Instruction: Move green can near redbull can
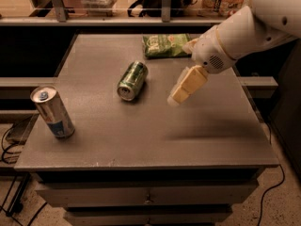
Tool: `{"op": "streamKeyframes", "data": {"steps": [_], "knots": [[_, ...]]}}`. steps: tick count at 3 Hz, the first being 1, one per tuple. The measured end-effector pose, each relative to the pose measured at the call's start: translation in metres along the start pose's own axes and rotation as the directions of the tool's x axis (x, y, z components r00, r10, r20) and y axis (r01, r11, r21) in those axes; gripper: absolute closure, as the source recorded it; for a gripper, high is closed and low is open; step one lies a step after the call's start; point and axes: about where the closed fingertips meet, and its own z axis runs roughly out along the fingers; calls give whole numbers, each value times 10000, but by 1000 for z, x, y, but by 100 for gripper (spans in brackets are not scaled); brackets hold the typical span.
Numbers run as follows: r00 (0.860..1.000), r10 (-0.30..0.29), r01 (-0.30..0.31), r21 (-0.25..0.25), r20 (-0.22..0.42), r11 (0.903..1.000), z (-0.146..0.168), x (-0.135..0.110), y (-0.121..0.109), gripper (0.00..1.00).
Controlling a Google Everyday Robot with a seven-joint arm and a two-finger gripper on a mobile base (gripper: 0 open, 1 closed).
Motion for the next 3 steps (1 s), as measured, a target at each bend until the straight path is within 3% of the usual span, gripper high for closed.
{"op": "streamKeyframes", "data": {"steps": [2, 3], "knots": [[9851, 1320, -1322, -51, 1102, 9912, 53, -11, -10, 0], [9851, 1319, -1321, -52, 1102, 9912, 53, -11, -10, 0]]}}
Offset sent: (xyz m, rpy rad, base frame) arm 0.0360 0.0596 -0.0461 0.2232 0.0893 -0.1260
